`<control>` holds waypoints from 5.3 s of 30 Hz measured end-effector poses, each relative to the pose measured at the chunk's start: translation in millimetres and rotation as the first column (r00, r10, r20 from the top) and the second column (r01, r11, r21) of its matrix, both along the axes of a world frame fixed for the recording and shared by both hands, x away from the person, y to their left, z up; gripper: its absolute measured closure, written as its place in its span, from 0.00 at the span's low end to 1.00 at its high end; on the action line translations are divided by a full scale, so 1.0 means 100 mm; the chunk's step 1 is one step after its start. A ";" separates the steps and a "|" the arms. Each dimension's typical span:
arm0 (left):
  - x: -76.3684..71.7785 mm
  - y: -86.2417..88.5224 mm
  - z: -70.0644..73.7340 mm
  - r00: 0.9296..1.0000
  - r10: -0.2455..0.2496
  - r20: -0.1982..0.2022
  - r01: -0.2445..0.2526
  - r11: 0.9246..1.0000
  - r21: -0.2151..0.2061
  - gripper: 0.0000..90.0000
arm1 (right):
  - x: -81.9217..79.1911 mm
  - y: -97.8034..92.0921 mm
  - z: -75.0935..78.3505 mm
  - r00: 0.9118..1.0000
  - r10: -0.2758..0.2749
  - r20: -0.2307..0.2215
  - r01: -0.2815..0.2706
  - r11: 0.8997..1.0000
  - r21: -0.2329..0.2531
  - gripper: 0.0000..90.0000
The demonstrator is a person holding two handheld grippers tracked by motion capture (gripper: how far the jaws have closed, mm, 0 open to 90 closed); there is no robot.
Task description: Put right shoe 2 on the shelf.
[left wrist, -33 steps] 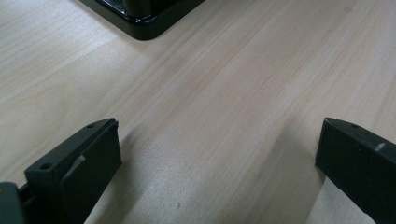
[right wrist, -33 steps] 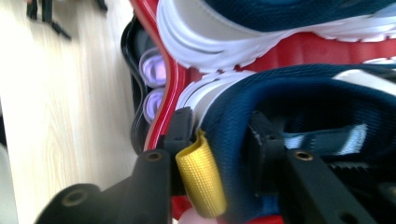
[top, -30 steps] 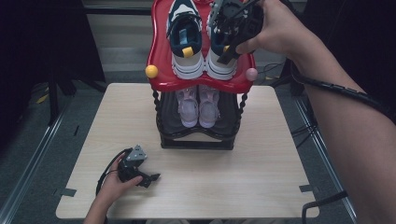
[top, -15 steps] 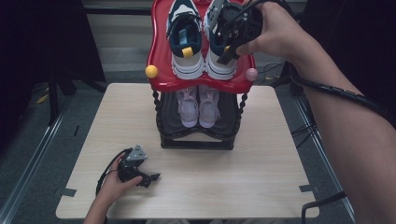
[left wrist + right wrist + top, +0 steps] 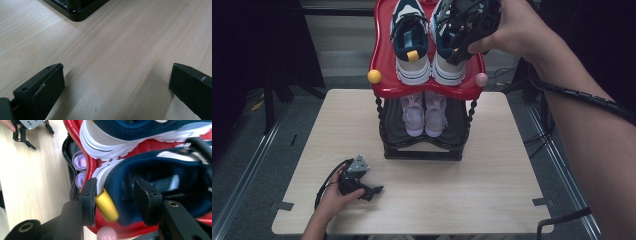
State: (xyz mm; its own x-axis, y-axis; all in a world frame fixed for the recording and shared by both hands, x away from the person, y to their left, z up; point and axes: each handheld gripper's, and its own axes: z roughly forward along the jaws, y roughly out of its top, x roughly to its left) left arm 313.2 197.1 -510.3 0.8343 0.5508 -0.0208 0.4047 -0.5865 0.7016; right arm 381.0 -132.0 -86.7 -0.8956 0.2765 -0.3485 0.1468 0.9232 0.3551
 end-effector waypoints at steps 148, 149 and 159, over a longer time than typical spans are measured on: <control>0.00 0.00 0.00 1.000 0.002 0.003 -0.002 1.000 -0.002 0.00 | -0.75 -1.62 -2.02 0.942 -0.221 -0.254 0.290 0.916 0.276 0.21; 0.00 0.00 0.00 1.000 0.002 0.002 -0.002 1.000 -0.002 0.00 | -0.75 -1.62 -2.05 0.941 -0.223 -0.255 0.291 0.917 0.273 0.21; 0.00 0.00 0.00 1.000 0.000 0.000 0.000 1.000 0.000 0.00 | -0.77 -1.61 -2.30 0.935 -0.220 -0.278 0.298 0.912 0.281 0.21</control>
State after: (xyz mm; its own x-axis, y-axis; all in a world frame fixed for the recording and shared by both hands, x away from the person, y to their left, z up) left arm 313.2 197.2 -510.2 0.8345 0.5506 -0.0208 0.4047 -0.5869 0.7013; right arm 304.4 -293.0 -317.1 -0.8217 0.5699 0.0063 0.4809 0.6872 0.5445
